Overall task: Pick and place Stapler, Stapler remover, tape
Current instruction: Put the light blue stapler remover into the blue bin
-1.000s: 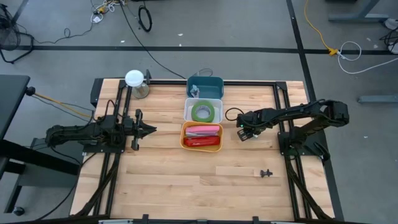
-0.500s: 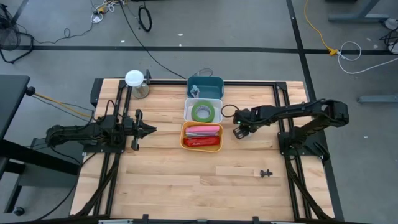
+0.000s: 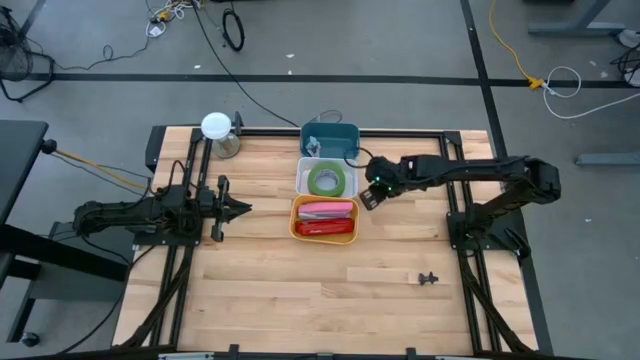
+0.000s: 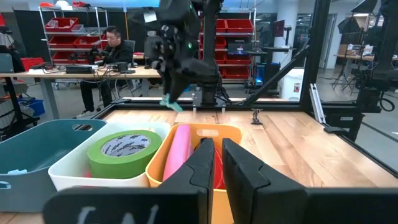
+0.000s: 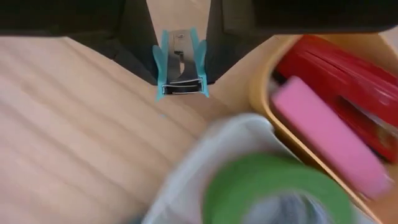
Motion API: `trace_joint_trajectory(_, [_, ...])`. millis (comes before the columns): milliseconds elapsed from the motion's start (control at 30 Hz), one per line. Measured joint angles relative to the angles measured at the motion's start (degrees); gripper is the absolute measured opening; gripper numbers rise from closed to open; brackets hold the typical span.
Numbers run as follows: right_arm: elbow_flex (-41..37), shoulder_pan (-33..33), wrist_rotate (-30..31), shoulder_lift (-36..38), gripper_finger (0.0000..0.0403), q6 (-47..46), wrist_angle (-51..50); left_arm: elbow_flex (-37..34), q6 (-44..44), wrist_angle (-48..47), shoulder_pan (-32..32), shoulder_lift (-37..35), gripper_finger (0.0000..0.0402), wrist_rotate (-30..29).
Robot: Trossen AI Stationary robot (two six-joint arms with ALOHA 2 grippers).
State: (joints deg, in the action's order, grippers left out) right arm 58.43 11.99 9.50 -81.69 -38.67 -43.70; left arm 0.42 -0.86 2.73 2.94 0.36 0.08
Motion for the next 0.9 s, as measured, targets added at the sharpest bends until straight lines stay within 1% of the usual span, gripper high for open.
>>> trace_joint_trajectory(200, [6.36, 1.84, 0.17, 0.0, 0.0114, 7.96, 1.64, 0.0, 0.01, 0.0, -0.01, 0.0, 0.0037, 0.0])
trace_joint_trajectory(433, [11.11, 4.17, 0.18, 0.0, 0.0114, 20.56, 10.82, -0.01, 0.0, 0.01, -0.01, 0.0, 0.0037, -0.02])
trace_joint_trajectory(667, [11.85, 4.95, 0.05, 0.0, 0.0114, 27.9, 20.47, 0.01, 0.0, 0.01, -0.02, 0.0, 0.0037, 0.0])
trace_joint_trajectory(900, [11.9, 5.09, 0.0, -0.68, 0.0114, 31.21, 22.33, 0.01, 0.02, 0.01, 0.0, 0.0, 0.0037, -0.02])
